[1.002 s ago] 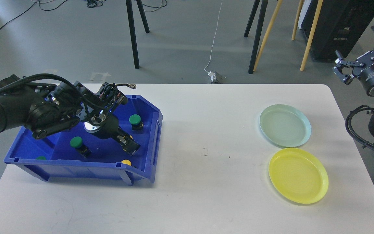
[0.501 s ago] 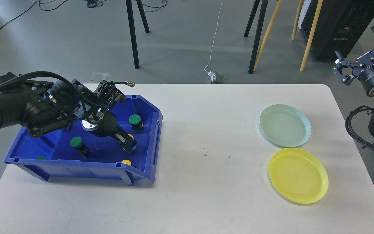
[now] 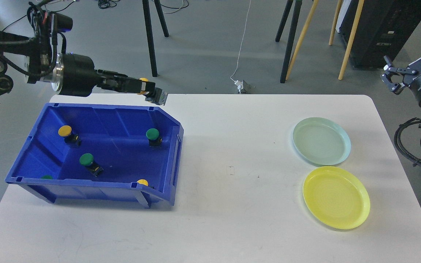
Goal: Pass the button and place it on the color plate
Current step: 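Lift the yellow button and extend it toward the right gripper, then grasp the yellow button with the right gripper from the left gripper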
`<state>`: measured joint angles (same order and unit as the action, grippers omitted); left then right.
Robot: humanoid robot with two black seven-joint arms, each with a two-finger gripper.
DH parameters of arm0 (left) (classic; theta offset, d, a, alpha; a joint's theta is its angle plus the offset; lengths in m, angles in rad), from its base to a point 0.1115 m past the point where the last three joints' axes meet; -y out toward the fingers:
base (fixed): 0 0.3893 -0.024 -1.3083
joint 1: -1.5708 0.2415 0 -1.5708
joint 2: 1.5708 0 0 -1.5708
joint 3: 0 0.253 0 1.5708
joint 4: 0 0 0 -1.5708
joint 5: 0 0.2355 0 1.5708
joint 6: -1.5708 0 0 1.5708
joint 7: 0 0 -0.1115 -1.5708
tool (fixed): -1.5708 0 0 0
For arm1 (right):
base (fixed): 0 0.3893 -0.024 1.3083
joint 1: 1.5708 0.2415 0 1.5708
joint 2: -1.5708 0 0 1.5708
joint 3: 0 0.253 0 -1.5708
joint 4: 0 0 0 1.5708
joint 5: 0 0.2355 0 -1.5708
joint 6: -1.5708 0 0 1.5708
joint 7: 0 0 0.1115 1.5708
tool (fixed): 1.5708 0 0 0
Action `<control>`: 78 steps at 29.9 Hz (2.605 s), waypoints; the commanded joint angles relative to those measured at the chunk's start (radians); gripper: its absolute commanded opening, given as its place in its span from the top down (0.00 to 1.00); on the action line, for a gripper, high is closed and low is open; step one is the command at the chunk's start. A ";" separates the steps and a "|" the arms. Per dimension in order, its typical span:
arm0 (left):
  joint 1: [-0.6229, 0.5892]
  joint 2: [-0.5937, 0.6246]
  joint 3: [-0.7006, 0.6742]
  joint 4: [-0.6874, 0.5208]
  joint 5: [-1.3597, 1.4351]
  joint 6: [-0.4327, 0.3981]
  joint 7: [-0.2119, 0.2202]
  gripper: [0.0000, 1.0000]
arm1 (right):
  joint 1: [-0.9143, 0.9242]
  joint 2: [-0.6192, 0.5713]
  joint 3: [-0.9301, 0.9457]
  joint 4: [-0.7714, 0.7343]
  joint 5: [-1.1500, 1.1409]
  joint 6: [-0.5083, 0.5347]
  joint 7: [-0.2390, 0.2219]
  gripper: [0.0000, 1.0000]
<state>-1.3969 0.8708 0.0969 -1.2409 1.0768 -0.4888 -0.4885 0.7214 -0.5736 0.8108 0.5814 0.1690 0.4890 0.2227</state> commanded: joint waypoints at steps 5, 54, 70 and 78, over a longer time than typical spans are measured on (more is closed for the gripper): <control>0.107 -0.298 -0.196 0.024 -0.535 0.000 0.000 0.98 | -0.016 -0.051 -0.021 0.014 -0.019 0.000 0.000 0.00; 0.274 -0.716 -0.240 0.248 -0.623 0.036 0.000 0.96 | -0.304 -0.282 0.048 1.006 -0.368 0.000 0.006 0.03; 0.276 -0.714 -0.241 0.248 -0.624 0.039 0.000 0.96 | -0.312 -0.249 0.053 1.002 -0.402 0.000 0.004 0.93; 0.277 -0.713 -0.243 0.248 -0.624 0.041 0.000 0.87 | -0.313 -0.238 0.053 1.000 -0.404 0.000 0.004 0.99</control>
<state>-1.1197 0.1578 -0.1444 -0.9921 0.4527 -0.4480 -0.4883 0.4092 -0.8124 0.8643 1.5815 -0.2340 0.4886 0.2276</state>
